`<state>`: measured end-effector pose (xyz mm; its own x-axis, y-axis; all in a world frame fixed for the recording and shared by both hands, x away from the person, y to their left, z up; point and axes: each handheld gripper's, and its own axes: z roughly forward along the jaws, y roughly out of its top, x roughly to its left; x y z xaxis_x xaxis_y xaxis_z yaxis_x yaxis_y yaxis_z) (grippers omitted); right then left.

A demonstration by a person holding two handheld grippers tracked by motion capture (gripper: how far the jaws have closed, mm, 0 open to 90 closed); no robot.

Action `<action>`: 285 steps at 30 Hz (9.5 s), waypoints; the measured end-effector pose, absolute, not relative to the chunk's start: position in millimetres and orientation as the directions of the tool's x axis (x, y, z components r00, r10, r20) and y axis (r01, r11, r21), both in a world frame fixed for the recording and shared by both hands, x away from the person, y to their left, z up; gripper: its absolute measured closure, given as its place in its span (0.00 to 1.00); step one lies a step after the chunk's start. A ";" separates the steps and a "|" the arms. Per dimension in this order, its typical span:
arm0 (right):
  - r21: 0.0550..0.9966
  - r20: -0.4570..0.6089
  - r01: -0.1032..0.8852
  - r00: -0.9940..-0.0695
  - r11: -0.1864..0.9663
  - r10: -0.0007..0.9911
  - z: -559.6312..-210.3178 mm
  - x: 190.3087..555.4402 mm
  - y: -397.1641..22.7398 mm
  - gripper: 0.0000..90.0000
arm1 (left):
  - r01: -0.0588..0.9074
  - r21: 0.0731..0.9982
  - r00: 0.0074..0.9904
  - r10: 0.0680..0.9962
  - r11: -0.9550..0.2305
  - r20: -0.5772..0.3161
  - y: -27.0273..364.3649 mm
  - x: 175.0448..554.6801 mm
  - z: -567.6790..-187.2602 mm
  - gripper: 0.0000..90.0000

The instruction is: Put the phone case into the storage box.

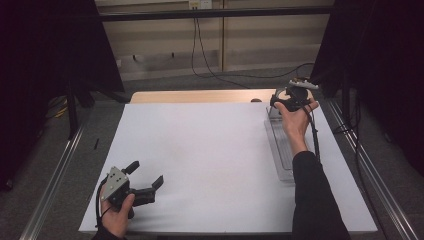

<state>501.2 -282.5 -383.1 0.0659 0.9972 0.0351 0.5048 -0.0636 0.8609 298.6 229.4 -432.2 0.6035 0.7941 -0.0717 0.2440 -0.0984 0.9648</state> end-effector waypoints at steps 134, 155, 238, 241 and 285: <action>0.946 0.077 0.322 -0.113 -0.037 0.991 -351.5 465.6 -312.2 0.00 | 0.231 0.966 0.604 0.795 -0.113 -0.051 230.6 296.3 -430.9 0.02; 0.952 0.088 0.306 -0.186 -0.028 0.979 -360.7 442.6 -305.5 0.01 | 0.233 0.966 0.604 0.795 -0.110 -0.055 231.4 296.9 -430.7 0.02; 0.976 0.067 0.219 -0.252 -0.011 0.965 -394.6 287.7 -337.2 0.02 | 0.206 0.975 0.580 0.813 -0.086 -0.051 234.3 294.9 -427.4 0.01; 0.975 0.066 0.223 -0.247 -0.009 0.967 -397.6 283.1 -336.8 0.02 | 0.206 0.975 0.579 0.814 -0.086 -0.051 234.7 294.6 -427.5 0.01; 0.970 0.077 0.243 -0.212 -0.024 0.974 -431.5 219.3 -345.6 0.01 | 0.207 0.973 0.570 0.821 -0.106 -0.032 238.8 284.7 -429.5 0.02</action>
